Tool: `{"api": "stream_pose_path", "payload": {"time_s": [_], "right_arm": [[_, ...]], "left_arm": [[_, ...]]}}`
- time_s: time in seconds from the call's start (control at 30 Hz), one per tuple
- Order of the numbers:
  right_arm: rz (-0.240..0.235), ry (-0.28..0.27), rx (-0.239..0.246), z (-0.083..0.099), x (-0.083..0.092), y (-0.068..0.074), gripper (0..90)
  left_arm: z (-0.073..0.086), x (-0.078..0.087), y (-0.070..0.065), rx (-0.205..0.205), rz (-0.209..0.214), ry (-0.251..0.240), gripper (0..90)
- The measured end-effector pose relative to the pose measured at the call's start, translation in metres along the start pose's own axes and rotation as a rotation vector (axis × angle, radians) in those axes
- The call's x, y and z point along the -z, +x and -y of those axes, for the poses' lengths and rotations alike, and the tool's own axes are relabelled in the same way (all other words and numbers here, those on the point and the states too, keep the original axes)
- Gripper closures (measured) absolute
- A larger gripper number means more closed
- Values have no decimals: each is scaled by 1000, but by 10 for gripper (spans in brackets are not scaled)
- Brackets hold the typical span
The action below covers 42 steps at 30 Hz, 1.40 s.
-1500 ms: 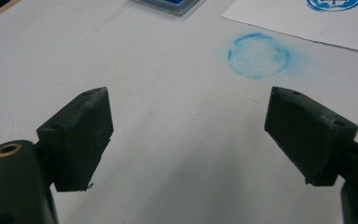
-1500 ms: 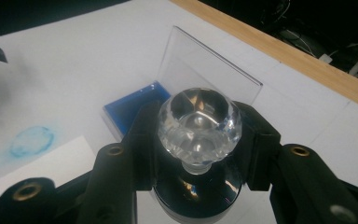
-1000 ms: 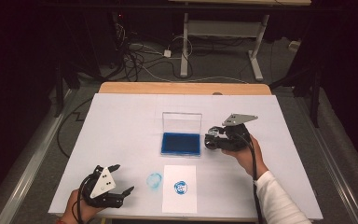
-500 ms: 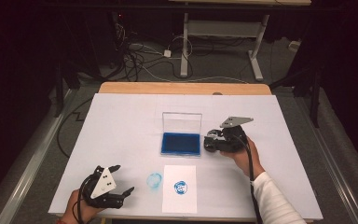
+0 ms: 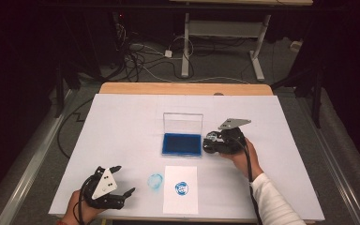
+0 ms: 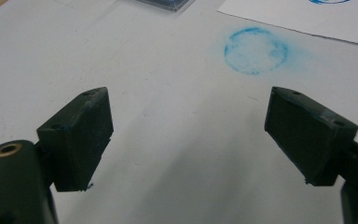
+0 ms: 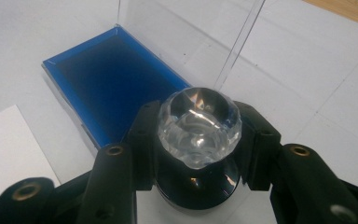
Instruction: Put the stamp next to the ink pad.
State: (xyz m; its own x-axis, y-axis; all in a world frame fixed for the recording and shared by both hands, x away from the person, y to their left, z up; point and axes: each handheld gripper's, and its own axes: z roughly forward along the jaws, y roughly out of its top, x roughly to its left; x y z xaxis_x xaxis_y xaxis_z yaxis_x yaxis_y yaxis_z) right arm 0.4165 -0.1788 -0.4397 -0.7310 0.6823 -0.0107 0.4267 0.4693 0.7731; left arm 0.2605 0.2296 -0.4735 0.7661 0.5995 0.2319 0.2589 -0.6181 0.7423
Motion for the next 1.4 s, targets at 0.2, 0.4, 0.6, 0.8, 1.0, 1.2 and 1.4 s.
{"api": "stream_pose_path", "payload": {"time_s": [0.2, 0.4, 0.6, 0.8, 1.0, 1.2, 1.4], "right_arm": [[-3, 10, -6, 2, -4, 0, 561], [-7, -1, -18, 5, -4, -2, 561], [-12, -7, -28, 7, -4, -2, 558], [-7, -1, -26, 8, -5, -2, 547], [8, -12, -15, 7, -2, -2, 469], [42, -25, -2, 5, 3, -3, 352], [74, -66, 12, -2, 11, 2, 236]], "left_arm": [[0, 0, 0, -2, -2, 3, 143], [0, 0, -1, -5, -3, 7, 144], [0, 0, -1, -5, -2, 5, 143], [0, 0, -1, -5, -3, 7, 144], [0, 0, 0, -4, -3, 8, 143], [0, 0, 0, -5, -2, 8, 143], [0, 0, -1, -12, 2, 12, 144]]}}
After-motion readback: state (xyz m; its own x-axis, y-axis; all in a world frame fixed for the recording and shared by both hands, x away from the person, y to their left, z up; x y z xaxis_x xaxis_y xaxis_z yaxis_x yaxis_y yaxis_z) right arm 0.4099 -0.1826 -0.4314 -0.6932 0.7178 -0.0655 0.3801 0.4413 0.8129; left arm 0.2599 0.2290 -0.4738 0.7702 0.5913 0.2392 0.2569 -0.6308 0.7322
